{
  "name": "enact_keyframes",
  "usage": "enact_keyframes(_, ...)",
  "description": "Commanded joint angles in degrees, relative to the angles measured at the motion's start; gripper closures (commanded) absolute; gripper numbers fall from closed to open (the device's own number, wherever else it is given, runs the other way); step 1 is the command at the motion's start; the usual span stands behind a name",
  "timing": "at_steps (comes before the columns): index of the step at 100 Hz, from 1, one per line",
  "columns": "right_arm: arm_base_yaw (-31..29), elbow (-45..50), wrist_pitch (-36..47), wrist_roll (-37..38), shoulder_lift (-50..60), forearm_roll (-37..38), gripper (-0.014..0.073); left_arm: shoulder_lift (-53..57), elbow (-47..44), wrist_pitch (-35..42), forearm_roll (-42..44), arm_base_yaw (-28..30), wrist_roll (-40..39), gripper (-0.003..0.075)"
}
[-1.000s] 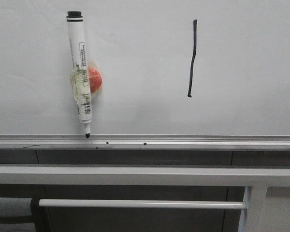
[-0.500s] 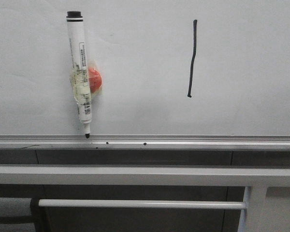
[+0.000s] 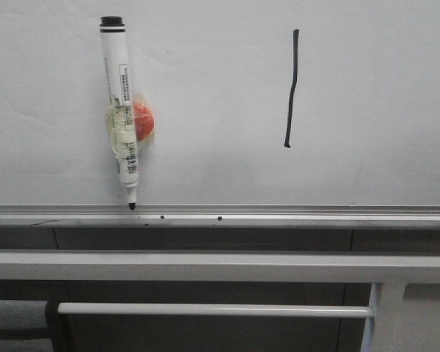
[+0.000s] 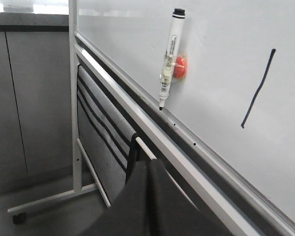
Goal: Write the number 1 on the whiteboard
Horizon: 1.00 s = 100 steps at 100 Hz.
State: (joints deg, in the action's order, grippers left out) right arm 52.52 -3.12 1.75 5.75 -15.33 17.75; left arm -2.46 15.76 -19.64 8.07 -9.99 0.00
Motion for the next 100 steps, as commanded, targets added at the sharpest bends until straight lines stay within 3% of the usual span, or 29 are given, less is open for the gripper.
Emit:
enact_keyframes(1,0.05,-1.5,4.39,-0.06,-0.41,0.74,0.0657,-1.04,1.06,5.14,-5.41,0.15,5.33,0.0741)
enact_keyframes(32,0.05,-1.5,4.39,-0.06,-0.41,0.74,0.0657,-0.4,-2.52,10.94,-6.39,0.29,2.41,0.0741)
enact_keyframes(52,0.05,-1.5,4.39,-0.06,-0.41,0.74,0.0657,2.9,-7.75,10.24,-11.84,3.91,2.41,0.0741)
enact_keyframes(100,0.05,-1.5,4.39,-0.06,-0.41,0.74,0.0657,4.02,-15.66,9.22,-12.43,9.85,0.82,0.0741)
